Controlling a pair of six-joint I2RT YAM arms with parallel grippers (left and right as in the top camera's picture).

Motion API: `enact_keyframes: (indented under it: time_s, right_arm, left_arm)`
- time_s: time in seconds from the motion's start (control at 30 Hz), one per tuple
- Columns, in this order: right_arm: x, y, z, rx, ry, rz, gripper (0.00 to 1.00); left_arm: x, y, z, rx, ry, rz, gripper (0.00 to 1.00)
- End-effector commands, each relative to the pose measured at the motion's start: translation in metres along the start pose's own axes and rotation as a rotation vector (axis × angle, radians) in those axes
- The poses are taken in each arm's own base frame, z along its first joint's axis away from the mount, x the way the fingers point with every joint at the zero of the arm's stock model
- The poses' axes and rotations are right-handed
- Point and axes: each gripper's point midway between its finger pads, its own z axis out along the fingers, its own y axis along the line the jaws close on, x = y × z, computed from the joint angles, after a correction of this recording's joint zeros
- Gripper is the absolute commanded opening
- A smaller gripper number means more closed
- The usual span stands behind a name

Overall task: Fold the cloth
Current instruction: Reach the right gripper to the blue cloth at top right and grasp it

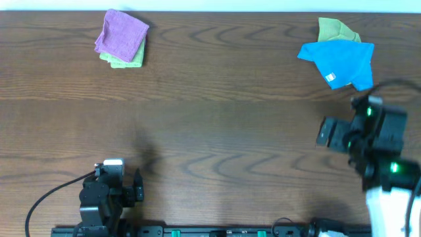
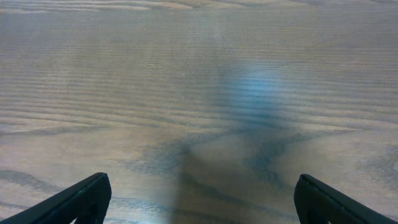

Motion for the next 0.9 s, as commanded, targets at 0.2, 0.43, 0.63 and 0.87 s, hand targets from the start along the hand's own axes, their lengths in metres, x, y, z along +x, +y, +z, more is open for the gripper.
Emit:
enact_keyframes:
  time_s: [0.2,0.43,0.63,0.87]
  right_arm:
    - [-0.073,-0.021,0.035,0.091,0.015,0.114,0.99]
    - [-0.112,-0.040,0.067,0.134,-0.057,0.144,0.99]
    - [-0.126,-0.055,0.088,0.207,-0.098,0.150,0.99]
    - [-0.139,-0.063,0.134,0.211,-0.128,0.139,0.99]
  left_arm:
    - [0.017,0.001,0.002,-0.005,0.060,0.049,0.95]
    - [0.017,0.001,0.002,-0.005,0.060,0.049,0.95]
    - [0.017,0.001,0.002,-0.005,0.060,0.048,0.95]
    - [0.017,0.001,0.002,-0.005,0.060,0.049,0.95]
